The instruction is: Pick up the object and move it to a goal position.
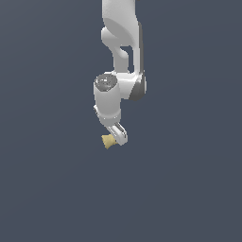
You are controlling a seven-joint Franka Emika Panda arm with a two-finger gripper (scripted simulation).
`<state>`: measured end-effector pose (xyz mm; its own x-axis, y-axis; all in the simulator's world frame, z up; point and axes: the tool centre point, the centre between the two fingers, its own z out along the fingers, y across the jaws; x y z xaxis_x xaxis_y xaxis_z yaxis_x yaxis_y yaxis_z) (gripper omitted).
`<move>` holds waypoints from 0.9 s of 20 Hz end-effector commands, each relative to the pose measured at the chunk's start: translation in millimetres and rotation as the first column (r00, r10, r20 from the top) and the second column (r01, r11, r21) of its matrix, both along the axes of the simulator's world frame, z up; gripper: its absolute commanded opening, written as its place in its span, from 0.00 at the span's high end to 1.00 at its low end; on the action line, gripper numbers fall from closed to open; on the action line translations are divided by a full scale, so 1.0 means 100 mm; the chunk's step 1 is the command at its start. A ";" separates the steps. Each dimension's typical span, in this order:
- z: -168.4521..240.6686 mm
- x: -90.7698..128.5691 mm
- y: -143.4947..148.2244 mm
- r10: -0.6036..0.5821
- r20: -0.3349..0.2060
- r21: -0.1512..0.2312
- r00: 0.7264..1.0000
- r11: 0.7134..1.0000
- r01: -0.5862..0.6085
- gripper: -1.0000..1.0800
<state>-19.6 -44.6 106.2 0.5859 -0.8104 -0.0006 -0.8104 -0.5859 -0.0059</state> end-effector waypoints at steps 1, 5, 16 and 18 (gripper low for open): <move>-0.05 -0.02 -0.02 -0.060 -0.001 -0.001 0.998 0.998 0.060 0.04; -0.10 -0.04 -0.05 -0.128 -0.003 -0.002 0.992 0.992 0.128 0.04; -0.15 -0.07 -0.08 -0.185 -0.005 -0.004 0.983 0.983 0.185 0.04; -0.18 -0.07 -0.08 -0.185 -0.005 -0.004 0.983 0.983 0.185 0.04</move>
<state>-26.2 -52.5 90.4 0.4259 -0.9048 0.0001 -0.9048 -0.4259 -0.0005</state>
